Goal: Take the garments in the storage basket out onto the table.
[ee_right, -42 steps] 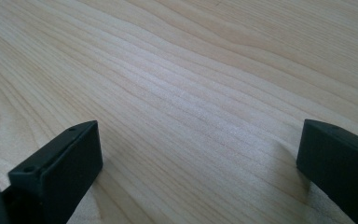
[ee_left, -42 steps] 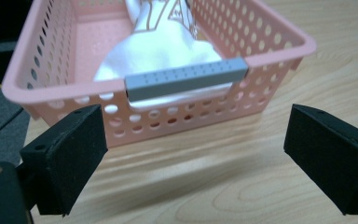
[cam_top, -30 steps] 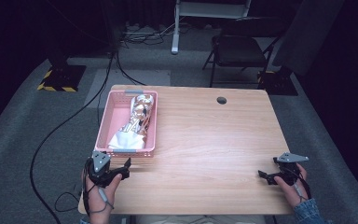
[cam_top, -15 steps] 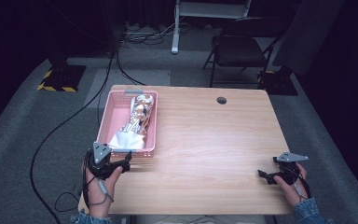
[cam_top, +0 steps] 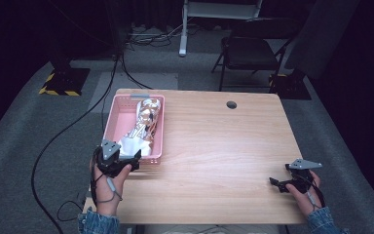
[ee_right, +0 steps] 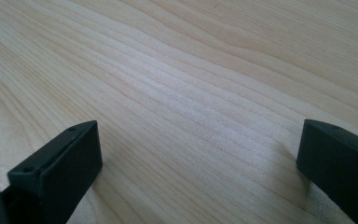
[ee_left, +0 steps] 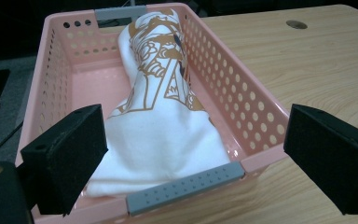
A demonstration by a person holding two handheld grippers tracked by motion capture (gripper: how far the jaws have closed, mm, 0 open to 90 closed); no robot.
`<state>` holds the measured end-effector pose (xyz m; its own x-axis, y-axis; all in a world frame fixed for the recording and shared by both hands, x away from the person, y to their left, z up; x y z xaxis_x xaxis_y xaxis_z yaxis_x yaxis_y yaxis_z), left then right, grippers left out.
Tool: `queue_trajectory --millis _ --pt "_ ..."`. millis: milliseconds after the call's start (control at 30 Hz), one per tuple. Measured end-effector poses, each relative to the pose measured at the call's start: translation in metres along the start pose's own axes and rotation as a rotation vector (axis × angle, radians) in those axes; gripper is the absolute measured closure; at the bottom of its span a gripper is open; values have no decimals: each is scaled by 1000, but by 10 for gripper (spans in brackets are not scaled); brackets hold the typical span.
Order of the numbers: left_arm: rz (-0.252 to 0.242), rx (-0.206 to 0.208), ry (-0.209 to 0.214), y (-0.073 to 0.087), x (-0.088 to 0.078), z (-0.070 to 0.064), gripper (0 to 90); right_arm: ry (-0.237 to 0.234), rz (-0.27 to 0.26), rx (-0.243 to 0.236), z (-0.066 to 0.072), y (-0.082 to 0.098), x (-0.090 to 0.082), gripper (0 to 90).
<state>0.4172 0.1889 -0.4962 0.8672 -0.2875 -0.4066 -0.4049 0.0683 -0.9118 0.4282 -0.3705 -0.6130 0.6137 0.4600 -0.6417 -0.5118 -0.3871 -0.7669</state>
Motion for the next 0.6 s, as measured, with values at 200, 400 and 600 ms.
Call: queue_trajectory --millis 200,400,600 --pt "-7 1 6 -8 5 1 56 0 0 0 0 0 0 0" --pt "-13 0 3 -15 9 4 56 0 0 0 0 0 0 0" --pt "-12 5 13 -21 16 3 56 0 0 0 0 0 0 0"
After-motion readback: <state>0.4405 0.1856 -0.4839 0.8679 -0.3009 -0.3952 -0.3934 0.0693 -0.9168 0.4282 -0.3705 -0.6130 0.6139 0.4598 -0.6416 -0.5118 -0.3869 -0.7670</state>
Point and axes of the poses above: each handheld gripper's, and its own axes: x roughly forward along the jaws, y roughly out of its underside, z roughly to its left, the point moved 9 cm from there along x, roughly forward along the jaws, and after that the axes turned 5 degrees about -z, right-handed, at the moved point
